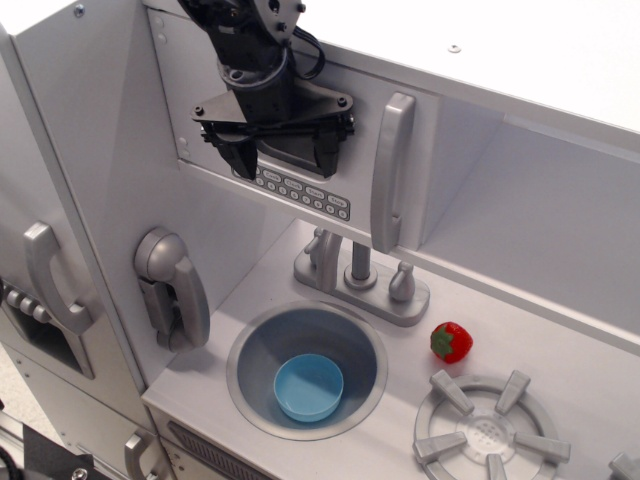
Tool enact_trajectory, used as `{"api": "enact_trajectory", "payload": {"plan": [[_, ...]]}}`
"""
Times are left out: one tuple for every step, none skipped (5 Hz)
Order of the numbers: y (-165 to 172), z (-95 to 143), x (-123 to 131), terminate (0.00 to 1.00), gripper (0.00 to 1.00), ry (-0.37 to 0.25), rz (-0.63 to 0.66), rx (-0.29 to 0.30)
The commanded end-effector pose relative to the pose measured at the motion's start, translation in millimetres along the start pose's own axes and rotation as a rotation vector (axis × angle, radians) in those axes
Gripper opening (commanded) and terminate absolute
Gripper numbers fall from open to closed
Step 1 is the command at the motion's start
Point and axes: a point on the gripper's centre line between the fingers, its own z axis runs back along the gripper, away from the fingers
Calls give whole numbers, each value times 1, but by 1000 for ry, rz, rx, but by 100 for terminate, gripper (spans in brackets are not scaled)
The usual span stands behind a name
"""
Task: Close microwave
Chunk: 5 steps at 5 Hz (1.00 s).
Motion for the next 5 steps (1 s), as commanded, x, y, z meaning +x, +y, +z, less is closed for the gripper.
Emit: {"api": "enact_trajectory", "payload": {"plan": [[33,17,-24,0,100,87,-40,144],[54,24,-45,0,100,95,-92,137],[69,32,-53,0,100,123,-99,93],[69,32,-53,0,100,123,-99,93],[69,32,-53,100,100,123,-99,93]]}}
